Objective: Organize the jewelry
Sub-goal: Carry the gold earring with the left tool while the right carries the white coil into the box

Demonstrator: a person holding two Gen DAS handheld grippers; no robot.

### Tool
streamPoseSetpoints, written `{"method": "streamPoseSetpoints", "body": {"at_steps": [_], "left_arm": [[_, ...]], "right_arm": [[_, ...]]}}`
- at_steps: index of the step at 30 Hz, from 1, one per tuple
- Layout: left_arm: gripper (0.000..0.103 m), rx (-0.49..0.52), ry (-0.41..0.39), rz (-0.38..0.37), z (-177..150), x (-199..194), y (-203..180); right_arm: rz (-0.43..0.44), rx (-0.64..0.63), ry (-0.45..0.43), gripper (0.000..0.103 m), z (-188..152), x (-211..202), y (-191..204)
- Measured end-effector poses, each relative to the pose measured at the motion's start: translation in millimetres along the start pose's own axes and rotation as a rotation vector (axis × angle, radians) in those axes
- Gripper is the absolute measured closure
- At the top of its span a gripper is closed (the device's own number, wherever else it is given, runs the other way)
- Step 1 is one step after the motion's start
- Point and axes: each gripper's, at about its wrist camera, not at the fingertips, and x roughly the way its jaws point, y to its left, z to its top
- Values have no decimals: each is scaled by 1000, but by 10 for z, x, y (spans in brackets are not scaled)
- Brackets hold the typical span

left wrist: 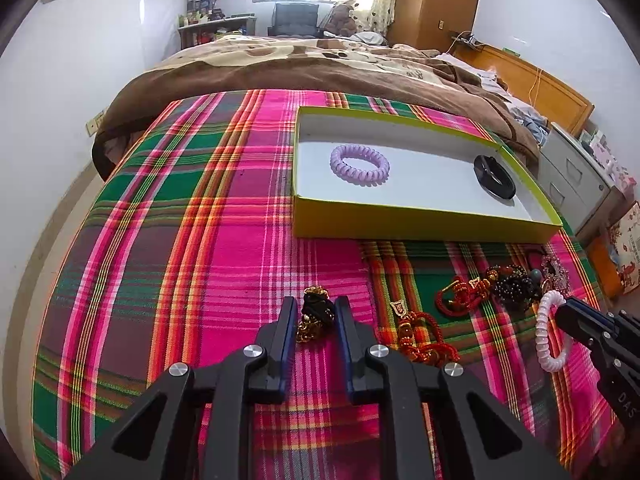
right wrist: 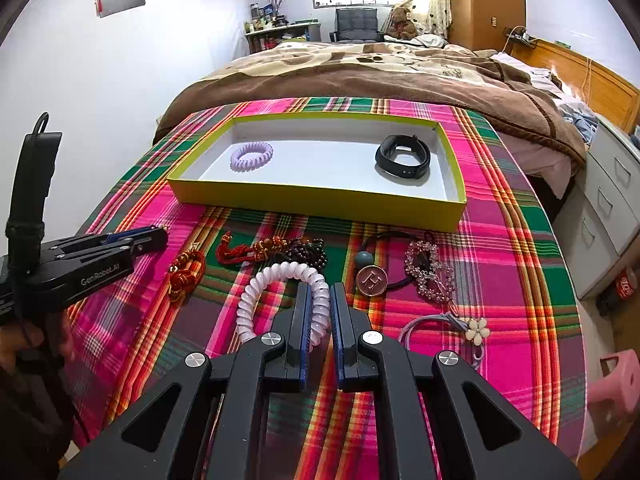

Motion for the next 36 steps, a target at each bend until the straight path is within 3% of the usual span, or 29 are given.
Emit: {"method": "streamPoseSetpoints", "body": {"at_steps": [20,36], "left_arm": [[85,35,-112,-42,78,-472,-196],[84,43,-187,-95,531,-548,-322]], "right_arm": [[-11,20,-46,94,94,-159,-91],[-19,37,-89,93,609,-26,-243]]}}
